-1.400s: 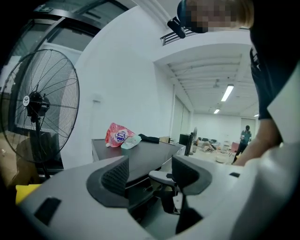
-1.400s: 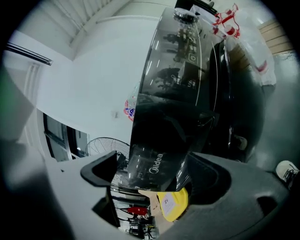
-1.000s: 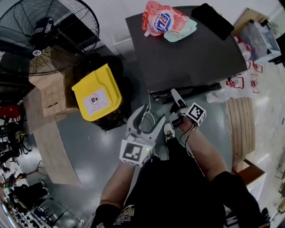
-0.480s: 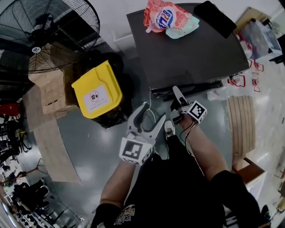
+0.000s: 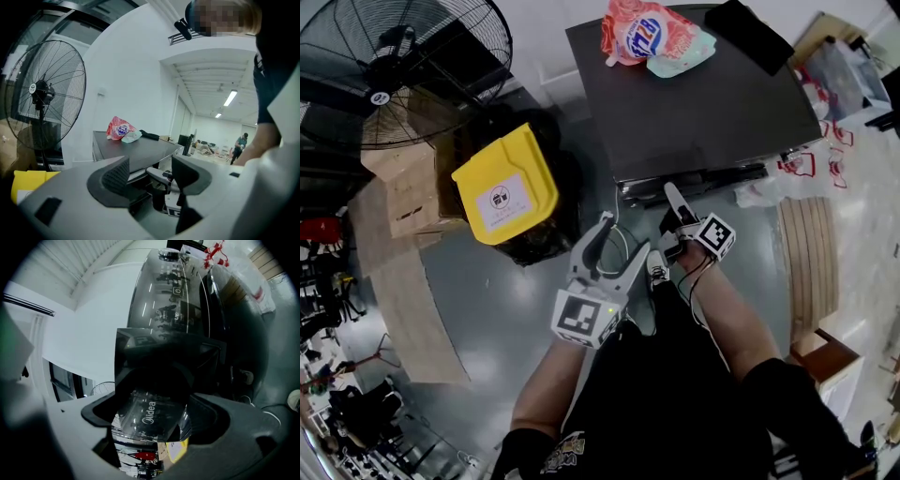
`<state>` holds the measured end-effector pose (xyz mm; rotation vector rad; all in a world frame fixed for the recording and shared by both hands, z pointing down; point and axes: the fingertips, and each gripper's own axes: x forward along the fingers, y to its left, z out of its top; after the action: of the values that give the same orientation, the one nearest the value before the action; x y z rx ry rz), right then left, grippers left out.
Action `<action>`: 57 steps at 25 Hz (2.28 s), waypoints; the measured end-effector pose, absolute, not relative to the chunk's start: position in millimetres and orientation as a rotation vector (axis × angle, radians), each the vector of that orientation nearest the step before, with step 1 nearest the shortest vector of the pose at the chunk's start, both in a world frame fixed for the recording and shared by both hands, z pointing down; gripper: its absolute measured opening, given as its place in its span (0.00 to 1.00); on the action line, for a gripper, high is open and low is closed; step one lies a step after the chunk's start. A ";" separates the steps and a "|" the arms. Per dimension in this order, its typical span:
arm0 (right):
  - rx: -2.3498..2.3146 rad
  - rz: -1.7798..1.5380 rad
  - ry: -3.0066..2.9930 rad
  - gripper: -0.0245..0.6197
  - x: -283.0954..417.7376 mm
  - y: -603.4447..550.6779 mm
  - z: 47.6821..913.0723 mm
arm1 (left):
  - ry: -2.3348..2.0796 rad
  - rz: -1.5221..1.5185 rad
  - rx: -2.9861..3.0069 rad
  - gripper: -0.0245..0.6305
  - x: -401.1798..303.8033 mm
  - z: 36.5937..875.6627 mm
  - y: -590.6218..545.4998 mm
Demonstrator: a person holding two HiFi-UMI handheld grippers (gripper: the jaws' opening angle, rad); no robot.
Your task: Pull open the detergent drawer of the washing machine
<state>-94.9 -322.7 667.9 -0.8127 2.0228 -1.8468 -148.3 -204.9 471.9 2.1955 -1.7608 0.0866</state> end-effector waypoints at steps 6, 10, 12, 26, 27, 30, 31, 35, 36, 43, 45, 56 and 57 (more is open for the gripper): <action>-0.804 -1.832 1.994 0.76 -80.0 -306.2 665.3 | -1.738 0.072 2.215 0.44 -138.8 474.3 -185.6; -0.817 -1.827 1.980 0.76 -65.8 -290.0 666.1 | -1.716 0.071 2.232 0.44 -131.0 475.3 -172.8; -0.816 -1.822 1.977 0.76 -58.9 -280.7 665.7 | -1.706 0.077 2.239 0.44 -126.4 473.5 -166.6; -0.820 -1.838 1.973 0.76 -15.9 -224.2 668.7 | -1.605 0.112 2.321 0.44 -82.0 470.6 -131.5; -0.821 -1.839 1.971 0.76 -13.1 -220.3 669.2 | -1.601 0.114 2.325 0.44 -79.4 470.5 -128.2; -0.828 -1.838 1.966 0.76 -5.3 -208.7 672.4 | -1.583 0.118 2.345 0.44 -72.4 472.8 -117.3; -0.831 -1.837 1.962 0.76 -3.8 -206.0 673.2 | -1.577 0.118 2.354 0.44 -70.6 474.7 -114.1; -0.873 -1.826 1.953 0.77 0.2 -199.2 673.7 | -1.566 0.131 2.369 0.44 -65.9 472.0 -103.7; -0.880 -1.811 1.959 0.77 1.1 -198.3 672.7 | -1.563 0.135 2.373 0.44 -64.9 470.9 -100.7; -0.924 -1.661 2.235 0.69 -4.0 -173.9 649.4 | -1.550 0.126 2.406 0.44 -68.9 466.6 -79.7; -0.916 -1.530 2.389 0.63 -9.2 -166.8 633.6 | -1.543 0.114 2.421 0.44 -68.2 466.5 -72.7; -0.885 -0.945 2.897 0.41 -41.2 -105.2 553.2 | -1.536 0.062 2.460 0.42 -81.6 451.1 -32.7; -0.888 -0.889 2.929 0.40 -43.2 -99.9 545.8 | -1.538 0.058 2.462 0.42 -83.1 449.3 -29.9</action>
<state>-43.2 -99.9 545.8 -0.8878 2.9287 -0.8894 -83.1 -29.9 449.3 2.4618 -1.5376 0.0577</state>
